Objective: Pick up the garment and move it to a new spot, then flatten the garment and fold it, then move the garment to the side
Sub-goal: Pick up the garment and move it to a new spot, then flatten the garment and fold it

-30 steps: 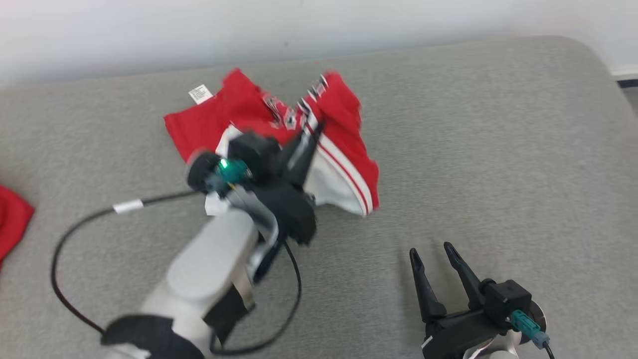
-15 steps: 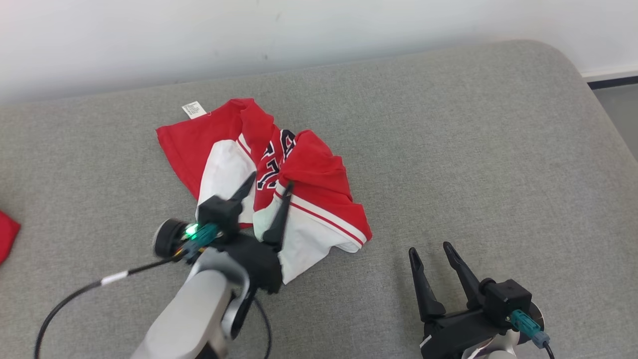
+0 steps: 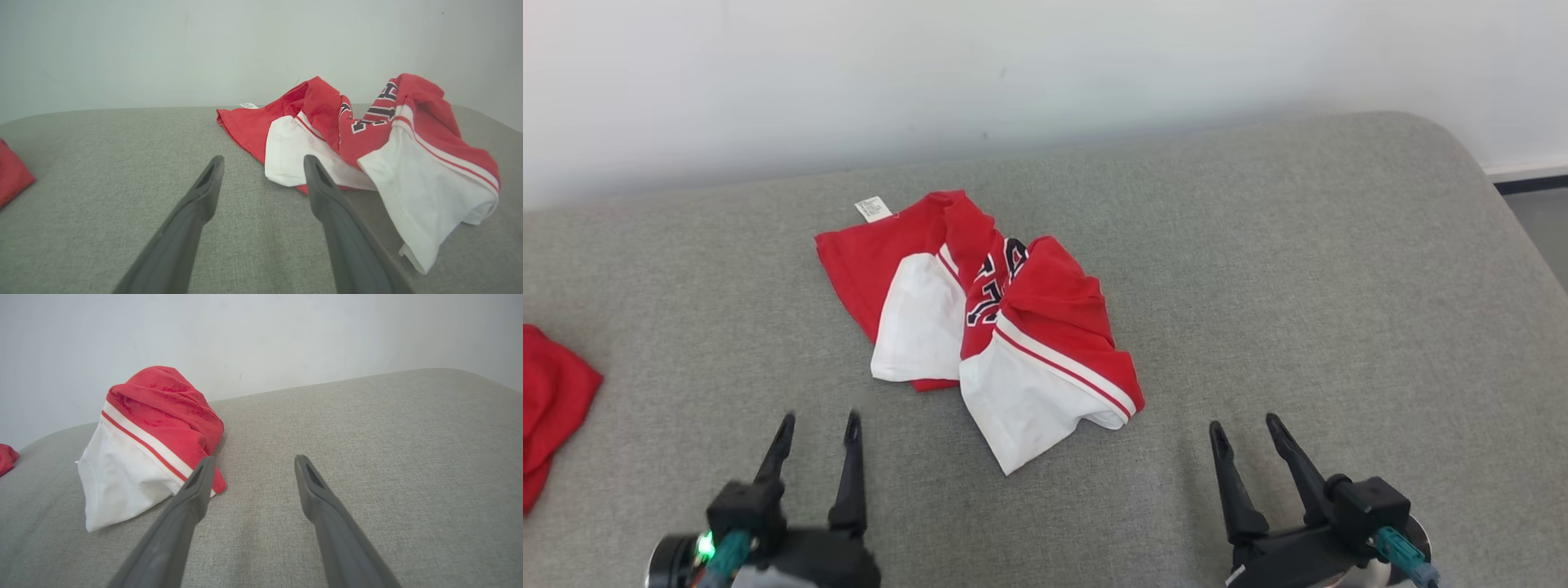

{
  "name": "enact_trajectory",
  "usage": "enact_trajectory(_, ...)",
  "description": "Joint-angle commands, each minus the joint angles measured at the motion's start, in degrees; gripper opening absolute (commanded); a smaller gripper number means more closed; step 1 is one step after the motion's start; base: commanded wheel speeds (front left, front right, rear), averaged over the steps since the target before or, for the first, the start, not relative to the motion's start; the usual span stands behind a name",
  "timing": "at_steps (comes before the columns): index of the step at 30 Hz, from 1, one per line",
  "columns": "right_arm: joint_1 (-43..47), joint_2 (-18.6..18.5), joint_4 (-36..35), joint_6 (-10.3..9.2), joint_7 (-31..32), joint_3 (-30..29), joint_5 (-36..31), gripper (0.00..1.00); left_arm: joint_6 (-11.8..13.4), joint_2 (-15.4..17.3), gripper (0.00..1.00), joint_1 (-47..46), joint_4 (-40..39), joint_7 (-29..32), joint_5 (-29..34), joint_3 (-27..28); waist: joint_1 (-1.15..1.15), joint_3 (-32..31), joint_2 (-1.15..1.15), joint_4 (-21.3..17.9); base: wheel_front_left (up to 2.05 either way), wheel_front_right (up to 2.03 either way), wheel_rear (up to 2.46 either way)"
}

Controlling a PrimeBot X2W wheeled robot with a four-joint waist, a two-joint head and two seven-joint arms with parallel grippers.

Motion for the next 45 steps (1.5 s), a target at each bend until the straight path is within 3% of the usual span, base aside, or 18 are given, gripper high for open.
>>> enact_trajectory(1,0.71,0.09,-0.12,-0.14,-0.02,-0.16,-0.45,1.0,0.25,-0.35,1.0,1.48,-0.67,-0.19,0.46,0.91,0.01,-0.61,0.0,0.58,0.0,0.0,0.0)
enact_trajectory(14,3.66,0.11,0.21,-0.14,-0.02,-1.39,-1.99,1.0,-2.25,-3.74,1.0,14.1,-4.47,-0.19,8.01,12.03,0.01,-4.87,0.0,2.03,0.0,0.0,0.0)
enact_trajectory(27,5.8,0.09,-0.21,-0.14,-0.02,-0.81,-2.44,1.0,-6.13,-5.56,1.0,18.59,-5.59,-0.19,11.33,15.55,0.01,-6.51,0.0,3.25,0.0,0.0,0.0)
enact_trajectory(35,5.62,0.1,-1.04,-0.14,-0.02,0.96,-3.01,1.0,-7.49,-6.3,1.0,17.2,-4.99,-0.19,11.76,14.12,0.01,-5.57,0.0,5.85,0.0,0.0,0.0)
enact_trajectory(45,-0.65,0.05,2.41,-0.14,-0.03,7.67,-2.04,1.0,-8.6,-6.43,1.0,14.86,-3.98,-0.19,8.5,5.99,0.01,-1.16,0.0,12.93,0.0,0.0,0.0)
